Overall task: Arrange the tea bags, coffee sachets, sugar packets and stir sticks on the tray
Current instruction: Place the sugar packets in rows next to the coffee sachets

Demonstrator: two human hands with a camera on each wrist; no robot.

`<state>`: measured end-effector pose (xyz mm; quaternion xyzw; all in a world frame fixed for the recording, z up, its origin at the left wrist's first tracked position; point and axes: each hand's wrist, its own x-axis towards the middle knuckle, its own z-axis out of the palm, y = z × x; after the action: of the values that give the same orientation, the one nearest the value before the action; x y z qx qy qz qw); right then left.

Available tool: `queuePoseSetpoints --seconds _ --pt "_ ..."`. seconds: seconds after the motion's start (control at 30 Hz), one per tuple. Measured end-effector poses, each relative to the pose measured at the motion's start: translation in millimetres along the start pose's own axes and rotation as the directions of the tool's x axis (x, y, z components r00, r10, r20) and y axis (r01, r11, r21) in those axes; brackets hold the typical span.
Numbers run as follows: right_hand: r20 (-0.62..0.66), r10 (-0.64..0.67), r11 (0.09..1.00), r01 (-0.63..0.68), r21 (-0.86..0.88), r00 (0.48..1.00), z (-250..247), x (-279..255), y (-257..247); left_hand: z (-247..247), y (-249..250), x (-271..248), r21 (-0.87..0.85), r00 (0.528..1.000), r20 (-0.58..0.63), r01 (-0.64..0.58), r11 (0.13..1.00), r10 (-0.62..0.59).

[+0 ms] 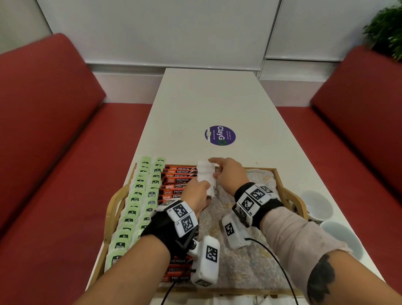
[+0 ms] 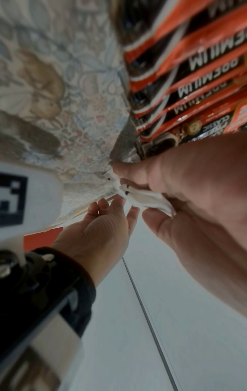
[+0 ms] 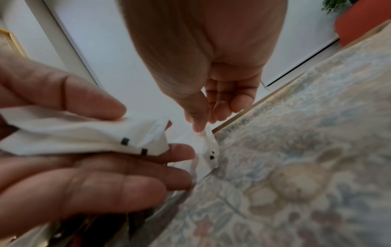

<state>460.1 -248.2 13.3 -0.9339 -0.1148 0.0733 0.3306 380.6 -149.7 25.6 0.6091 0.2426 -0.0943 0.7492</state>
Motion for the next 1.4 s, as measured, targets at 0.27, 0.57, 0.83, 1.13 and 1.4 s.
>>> queuePoseSetpoints --seconds 0.27,0.57,0.83,1.13,1.4 --pt "-0.084 -0.017 0.999 0.021 0.048 0.996 -8.4 0.3 -5.8 -8.0 7.4 -1.6 -0.078 0.998 0.053 -0.021 0.997 0.025" --pt "0.033 -0.135 0.948 0.119 0.294 0.99 -25.8 -18.8 -29.1 -21.3 16.3 -5.6 -0.119 0.986 -0.056 -0.164 0.979 0.158" --pt "0.006 -0.049 0.909 0.042 0.415 0.999 -25.2 -22.1 -28.2 -26.7 19.4 -8.2 -0.16 0.953 -0.181 -0.27 0.949 0.241" --pt "0.185 0.08 0.922 -0.144 0.36 0.979 -25.9 -25.6 -10.2 -33.6 24.0 -3.2 -0.172 0.92 -0.265 -0.34 0.925 0.289" --pt "0.267 0.311 0.911 -0.366 0.189 0.912 -13.8 -25.9 6.0 -37.6 24.1 -0.9 -0.179 0.922 -0.284 -0.319 0.93 0.262"
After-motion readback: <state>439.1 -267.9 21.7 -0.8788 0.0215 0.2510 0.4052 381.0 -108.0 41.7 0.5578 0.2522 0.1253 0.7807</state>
